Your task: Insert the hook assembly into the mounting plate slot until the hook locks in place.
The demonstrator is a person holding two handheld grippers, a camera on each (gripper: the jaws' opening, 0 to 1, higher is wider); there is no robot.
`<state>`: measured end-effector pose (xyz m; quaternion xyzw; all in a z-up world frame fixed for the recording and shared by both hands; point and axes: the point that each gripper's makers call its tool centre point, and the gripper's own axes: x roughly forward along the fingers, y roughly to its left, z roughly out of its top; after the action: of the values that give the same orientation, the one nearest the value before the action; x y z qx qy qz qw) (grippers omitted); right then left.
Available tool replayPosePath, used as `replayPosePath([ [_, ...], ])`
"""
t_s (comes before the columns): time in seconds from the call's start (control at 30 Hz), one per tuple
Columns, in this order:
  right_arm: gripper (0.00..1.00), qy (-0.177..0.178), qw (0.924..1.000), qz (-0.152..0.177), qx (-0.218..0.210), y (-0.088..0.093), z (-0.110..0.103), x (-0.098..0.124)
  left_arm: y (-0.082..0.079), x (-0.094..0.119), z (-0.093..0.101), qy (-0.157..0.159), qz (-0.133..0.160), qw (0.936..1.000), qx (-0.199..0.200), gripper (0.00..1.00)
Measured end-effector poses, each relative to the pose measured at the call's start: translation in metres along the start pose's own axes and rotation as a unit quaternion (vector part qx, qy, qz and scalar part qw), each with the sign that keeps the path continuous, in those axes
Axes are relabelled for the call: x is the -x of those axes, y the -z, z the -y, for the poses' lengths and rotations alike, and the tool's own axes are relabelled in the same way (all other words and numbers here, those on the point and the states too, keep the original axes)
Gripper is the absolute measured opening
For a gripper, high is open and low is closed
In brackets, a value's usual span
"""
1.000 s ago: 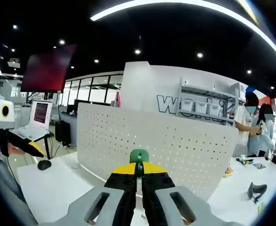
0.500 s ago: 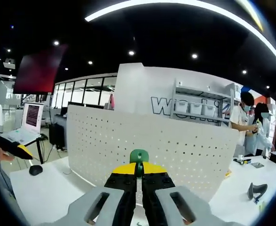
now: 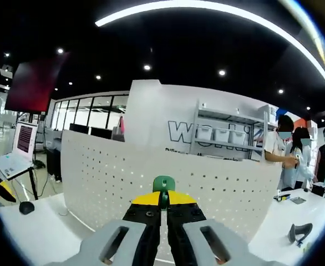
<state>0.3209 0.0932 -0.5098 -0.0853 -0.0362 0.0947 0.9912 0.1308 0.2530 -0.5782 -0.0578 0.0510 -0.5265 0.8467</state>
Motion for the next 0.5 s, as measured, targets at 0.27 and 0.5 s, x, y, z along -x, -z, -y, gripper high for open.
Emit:
replayPosePath([
  [0.27,0.01,0.011,0.9999,0.006,0.003,-0.007,0.011,-0.026,0.0,0.001,-0.006,-0.006,0.002,1.0,0.003,0.94],
  [0.5,0.01,0.017,0.9998,0.006,0.001,-0.005,0.02,-0.044,0.002,0.001,-0.012,-0.011,0.0,0.9999,0.006,0.94],
])
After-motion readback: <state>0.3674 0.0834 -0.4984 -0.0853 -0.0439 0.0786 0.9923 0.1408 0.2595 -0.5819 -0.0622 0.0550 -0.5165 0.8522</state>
